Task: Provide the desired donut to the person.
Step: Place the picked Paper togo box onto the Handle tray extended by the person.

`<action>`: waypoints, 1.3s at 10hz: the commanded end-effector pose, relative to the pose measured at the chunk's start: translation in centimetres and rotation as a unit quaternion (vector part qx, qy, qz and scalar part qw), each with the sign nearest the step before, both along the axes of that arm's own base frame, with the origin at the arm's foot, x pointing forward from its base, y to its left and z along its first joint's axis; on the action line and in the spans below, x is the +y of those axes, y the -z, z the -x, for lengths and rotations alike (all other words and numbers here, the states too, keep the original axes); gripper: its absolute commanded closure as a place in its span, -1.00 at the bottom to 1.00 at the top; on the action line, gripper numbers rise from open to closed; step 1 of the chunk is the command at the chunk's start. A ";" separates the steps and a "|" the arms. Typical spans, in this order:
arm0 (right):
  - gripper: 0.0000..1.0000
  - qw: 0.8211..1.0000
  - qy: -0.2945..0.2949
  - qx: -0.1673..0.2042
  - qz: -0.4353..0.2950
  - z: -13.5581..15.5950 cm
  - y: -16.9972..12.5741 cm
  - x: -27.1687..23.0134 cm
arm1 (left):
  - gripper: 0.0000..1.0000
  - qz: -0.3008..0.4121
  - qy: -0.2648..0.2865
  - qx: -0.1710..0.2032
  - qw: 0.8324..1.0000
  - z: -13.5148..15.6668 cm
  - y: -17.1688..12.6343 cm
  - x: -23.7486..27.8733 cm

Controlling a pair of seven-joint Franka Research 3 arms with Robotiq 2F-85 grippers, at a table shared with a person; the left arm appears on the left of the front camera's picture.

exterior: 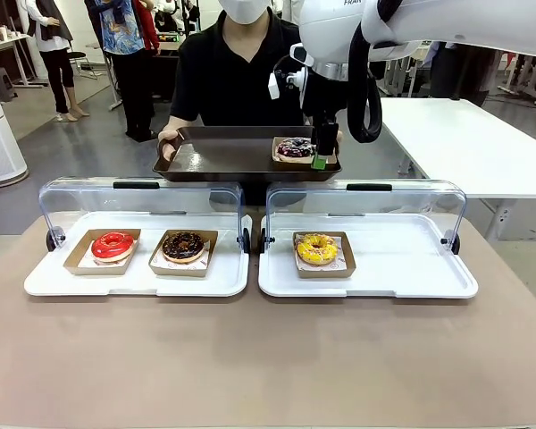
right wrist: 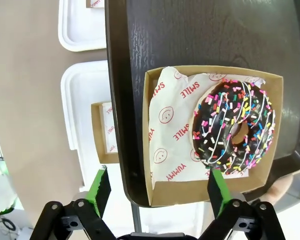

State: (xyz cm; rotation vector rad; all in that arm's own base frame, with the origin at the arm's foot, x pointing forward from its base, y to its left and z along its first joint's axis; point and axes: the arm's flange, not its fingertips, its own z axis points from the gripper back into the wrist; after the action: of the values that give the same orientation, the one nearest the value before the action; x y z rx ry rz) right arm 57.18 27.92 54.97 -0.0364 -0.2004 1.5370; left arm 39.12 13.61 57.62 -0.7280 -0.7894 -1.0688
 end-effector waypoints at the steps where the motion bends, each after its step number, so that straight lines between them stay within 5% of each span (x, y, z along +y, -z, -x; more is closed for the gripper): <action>1: -1.00 1.000 -0.008 0.016 -0.010 0.3 -0.1 -0.4 | -1.00 0.005 0.002 -0.001 1.000 0.1 -0.2 0.2; 4: -1.00 0.998 -0.008 0.042 0.048 5.6 -5.1 -2.8 | -1.00 0.005 0.002 -0.001 1.000 0.1 -0.2 0.2; 7: -1.00 0.997 0.019 0.045 0.066 11.9 -9.5 -12.4 | -1.00 0.005 0.002 -0.001 1.000 0.1 -0.2 0.2; 10: -1.00 0.998 0.040 0.032 0.032 15.1 -7.9 -21.0 | -1.00 0.005 0.002 -0.001 1.000 0.1 -0.2 0.2; 13: -1.00 0.999 0.046 0.022 -0.005 15.9 -4.5 -24.3 | -1.00 0.005 0.002 -0.001 1.000 0.1 -0.2 0.2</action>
State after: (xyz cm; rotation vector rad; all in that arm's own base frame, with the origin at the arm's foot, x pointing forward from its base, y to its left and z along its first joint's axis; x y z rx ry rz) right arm 41.77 3.38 60.79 -0.0253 -0.1165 1.4284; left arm 39.12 13.68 57.62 -0.7277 -0.7898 -1.0673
